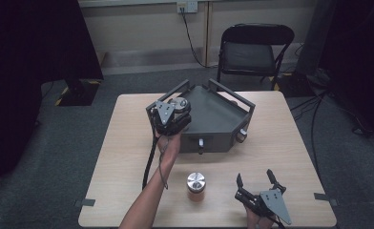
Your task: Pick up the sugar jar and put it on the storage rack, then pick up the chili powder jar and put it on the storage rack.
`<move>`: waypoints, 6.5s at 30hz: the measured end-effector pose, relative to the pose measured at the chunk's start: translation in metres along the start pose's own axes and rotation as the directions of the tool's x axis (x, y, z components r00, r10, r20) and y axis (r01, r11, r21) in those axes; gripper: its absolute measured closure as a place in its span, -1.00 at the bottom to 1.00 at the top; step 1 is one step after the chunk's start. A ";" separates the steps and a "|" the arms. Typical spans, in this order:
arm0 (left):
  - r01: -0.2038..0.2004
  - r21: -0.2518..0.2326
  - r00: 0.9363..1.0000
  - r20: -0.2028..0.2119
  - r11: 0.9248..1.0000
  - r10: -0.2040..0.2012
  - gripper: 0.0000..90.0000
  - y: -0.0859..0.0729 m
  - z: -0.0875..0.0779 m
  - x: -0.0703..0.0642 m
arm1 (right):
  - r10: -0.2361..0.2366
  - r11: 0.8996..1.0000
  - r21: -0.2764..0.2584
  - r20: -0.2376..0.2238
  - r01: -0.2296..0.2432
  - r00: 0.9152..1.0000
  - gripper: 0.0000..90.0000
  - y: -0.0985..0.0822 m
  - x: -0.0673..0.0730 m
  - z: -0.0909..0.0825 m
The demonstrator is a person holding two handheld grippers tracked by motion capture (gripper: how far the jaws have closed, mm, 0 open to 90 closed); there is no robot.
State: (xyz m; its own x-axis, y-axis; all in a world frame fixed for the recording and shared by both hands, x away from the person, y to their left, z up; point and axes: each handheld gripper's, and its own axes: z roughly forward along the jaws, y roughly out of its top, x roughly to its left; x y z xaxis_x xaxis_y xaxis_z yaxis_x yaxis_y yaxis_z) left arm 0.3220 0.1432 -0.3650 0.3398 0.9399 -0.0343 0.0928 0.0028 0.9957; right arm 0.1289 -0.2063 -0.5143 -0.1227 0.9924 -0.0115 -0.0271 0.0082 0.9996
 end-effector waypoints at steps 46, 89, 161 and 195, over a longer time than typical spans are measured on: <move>0.058 -0.044 0.998 0.006 0.997 -0.057 -1.00 -0.016 -0.017 0.005 | 0.000 1.000 0.000 0.005 0.000 1.000 -0.98 0.000 0.001 0.000; 0.051 -0.123 0.998 -0.023 0.991 -0.054 -1.00 -0.045 -0.087 0.000 | 0.000 1.000 -0.001 0.011 0.000 1.000 -0.98 0.000 0.002 0.000; -0.032 -0.106 0.972 -0.236 0.994 0.006 -1.00 -0.166 -0.155 -0.025 | -0.001 1.000 -0.001 0.010 0.001 1.000 -0.98 0.000 0.002 0.000; -0.032 -0.106 0.970 -0.243 0.994 0.006 -1.00 -0.166 -0.155 -0.026 | 0.007 0.997 -0.081 -0.146 -0.019 0.989 -1.00 0.027 0.005 0.003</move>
State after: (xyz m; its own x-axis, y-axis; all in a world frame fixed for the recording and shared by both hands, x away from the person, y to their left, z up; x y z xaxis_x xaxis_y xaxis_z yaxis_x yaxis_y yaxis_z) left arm 0.1528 0.1715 -0.5161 0.1031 0.9946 -0.0068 -0.0183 0.0088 0.9998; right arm 0.1308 -0.2007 -0.4871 -0.2668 0.9637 -0.0077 -0.1050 -0.0211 0.9943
